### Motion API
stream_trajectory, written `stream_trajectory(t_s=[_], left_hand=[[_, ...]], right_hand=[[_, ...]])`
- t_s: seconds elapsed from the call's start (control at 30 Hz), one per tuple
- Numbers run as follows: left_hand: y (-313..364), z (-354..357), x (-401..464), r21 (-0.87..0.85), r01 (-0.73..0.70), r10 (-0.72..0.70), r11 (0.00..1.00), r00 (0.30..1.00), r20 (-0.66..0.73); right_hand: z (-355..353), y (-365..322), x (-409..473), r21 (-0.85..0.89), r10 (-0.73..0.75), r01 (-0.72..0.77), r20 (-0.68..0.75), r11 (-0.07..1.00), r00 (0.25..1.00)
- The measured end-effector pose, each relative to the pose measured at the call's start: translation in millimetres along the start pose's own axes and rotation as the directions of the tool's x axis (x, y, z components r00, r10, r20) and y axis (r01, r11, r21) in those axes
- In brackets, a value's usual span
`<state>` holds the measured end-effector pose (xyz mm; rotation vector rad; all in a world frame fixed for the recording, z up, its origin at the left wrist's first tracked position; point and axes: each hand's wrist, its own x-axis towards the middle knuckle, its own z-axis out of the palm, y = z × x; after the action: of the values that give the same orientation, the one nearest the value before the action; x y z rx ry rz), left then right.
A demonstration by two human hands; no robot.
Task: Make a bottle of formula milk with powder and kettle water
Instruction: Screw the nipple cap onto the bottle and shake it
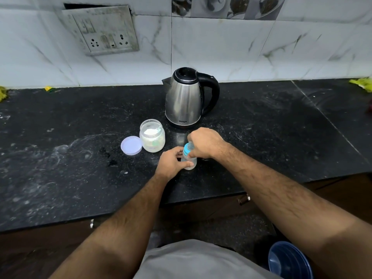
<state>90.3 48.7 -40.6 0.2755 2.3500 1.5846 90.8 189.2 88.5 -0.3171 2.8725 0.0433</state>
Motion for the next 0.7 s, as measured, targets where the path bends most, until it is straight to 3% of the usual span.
stream_trajectory(t_s=[0.3, 0.53, 0.7], left_hand=[[-0.4, -3.9, 6.7, 0.003, 0.003, -0.004, 1.000, 0.998, 0.056], [-6.1, -5.0, 8.2, 0.006, 0.011, -0.012, 1.000, 0.998, 0.054], [-6.5, -2.9, 9.8, 0.003, 0.006, -0.006, 1.000, 0.999, 0.052]], right_hand=[[-6.4, 16.8, 9.4, 0.106, -0.145, 0.134, 0.110, 0.985, 0.983], [-4.5, 7.3, 11.1, -0.057, -0.138, 0.144, 0.095, 0.988, 0.986], [-2.6, 4.3, 10.7, -0.108, -0.048, 0.054, 0.060, 0.993, 0.997]])
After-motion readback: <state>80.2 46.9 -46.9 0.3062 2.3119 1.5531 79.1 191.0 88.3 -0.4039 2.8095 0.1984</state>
